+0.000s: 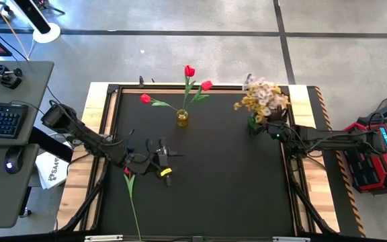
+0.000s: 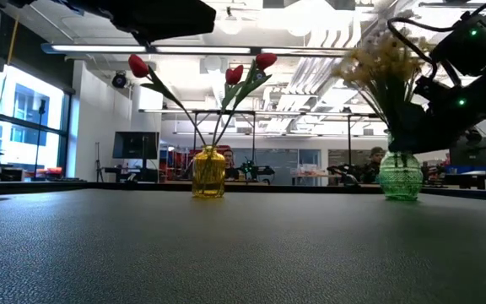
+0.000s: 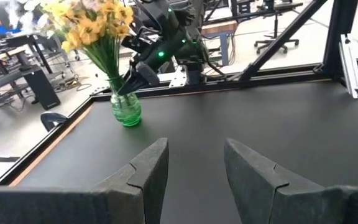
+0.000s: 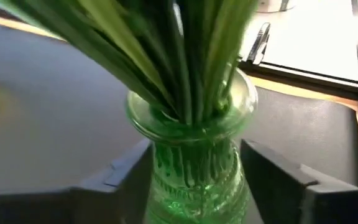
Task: Sort flowers into vase by color
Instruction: Adjust the green vase
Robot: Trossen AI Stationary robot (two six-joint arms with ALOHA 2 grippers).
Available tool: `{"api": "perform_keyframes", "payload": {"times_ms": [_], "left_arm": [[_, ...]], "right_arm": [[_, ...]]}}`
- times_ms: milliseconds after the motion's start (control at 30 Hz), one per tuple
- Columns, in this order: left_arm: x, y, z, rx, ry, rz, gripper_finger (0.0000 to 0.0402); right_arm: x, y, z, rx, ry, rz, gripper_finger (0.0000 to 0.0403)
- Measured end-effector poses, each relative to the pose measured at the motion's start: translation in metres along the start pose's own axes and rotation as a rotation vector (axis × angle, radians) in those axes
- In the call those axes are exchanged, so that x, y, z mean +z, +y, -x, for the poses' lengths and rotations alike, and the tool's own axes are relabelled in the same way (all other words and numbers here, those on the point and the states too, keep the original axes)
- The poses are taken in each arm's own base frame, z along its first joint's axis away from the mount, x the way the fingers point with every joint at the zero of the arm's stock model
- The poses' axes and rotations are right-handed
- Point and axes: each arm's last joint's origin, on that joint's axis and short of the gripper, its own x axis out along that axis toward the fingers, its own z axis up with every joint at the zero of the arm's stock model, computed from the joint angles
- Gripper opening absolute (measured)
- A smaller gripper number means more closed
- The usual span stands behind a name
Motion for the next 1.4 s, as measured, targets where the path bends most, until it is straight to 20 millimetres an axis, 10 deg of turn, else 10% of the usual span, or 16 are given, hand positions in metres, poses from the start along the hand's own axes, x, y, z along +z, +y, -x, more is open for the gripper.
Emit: {"api": "perform_keyframes", "payload": {"times_ms": [733, 1400], "left_arm": [[0.030, -0.013, 0.034, 0.026, 0.253, -0.054, 0.0144], [0.035, -0.016, 0.046, 0.042, 0.417, -0.048, 0.0122]], "right_arm": [[0.054, 0.012, 0.038, 0.173, 0.208, -0.098, 0.0279], [0.026, 0.032, 0.024, 0.140, 0.311, 0.131, 0.0259]]}}
